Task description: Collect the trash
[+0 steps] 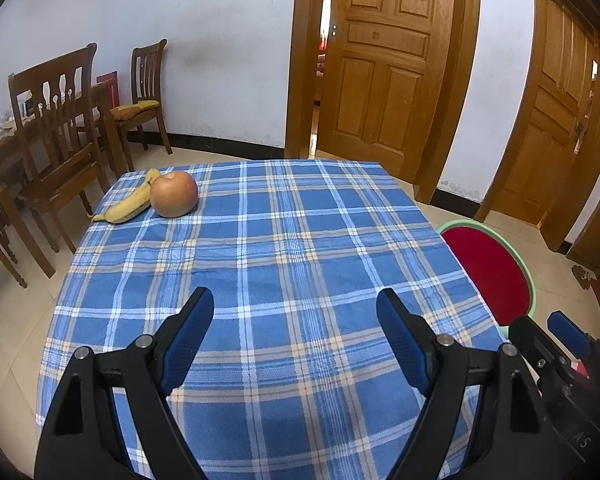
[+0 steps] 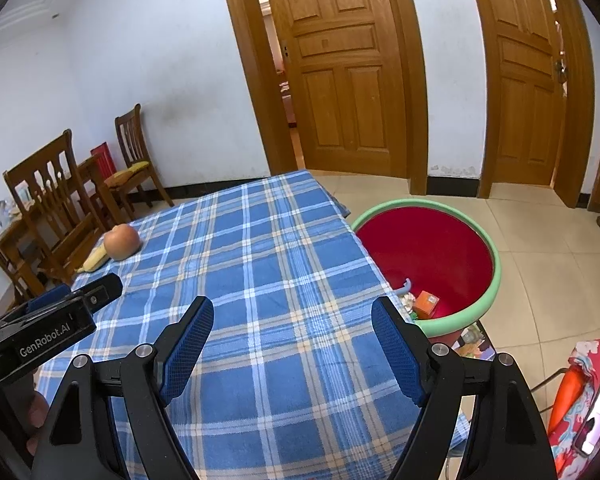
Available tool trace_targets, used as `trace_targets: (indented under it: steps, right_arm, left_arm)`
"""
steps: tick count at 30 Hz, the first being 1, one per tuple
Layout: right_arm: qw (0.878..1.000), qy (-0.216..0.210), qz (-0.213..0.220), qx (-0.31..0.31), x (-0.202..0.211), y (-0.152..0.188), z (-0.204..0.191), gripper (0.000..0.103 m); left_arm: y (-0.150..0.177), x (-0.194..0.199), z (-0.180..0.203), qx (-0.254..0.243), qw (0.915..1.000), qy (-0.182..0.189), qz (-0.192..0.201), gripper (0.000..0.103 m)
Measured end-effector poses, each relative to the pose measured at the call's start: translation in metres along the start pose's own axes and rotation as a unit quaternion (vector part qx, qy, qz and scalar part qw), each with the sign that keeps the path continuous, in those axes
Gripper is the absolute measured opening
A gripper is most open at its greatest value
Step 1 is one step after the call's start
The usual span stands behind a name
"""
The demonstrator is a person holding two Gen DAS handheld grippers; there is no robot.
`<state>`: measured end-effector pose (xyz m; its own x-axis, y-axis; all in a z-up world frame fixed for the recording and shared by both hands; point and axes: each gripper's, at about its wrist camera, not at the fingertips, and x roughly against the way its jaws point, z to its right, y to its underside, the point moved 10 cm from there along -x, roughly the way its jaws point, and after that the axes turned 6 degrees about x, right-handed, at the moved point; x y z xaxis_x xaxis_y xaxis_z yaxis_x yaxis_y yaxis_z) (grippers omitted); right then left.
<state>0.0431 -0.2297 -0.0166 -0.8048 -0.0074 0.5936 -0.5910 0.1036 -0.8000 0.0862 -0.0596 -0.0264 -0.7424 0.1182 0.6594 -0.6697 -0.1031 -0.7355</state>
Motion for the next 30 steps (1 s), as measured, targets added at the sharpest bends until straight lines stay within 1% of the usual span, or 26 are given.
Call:
trace_targets:
  steps: [30]
  right_arm:
    - [1.0,-0.002,-0.003,0.001,-0.002,0.0028,-0.0033,0.082]
  left_arm:
    - [0.0019,-0.0011,-0.0066,0.007,1.0,-0.001,-0.006,0.083]
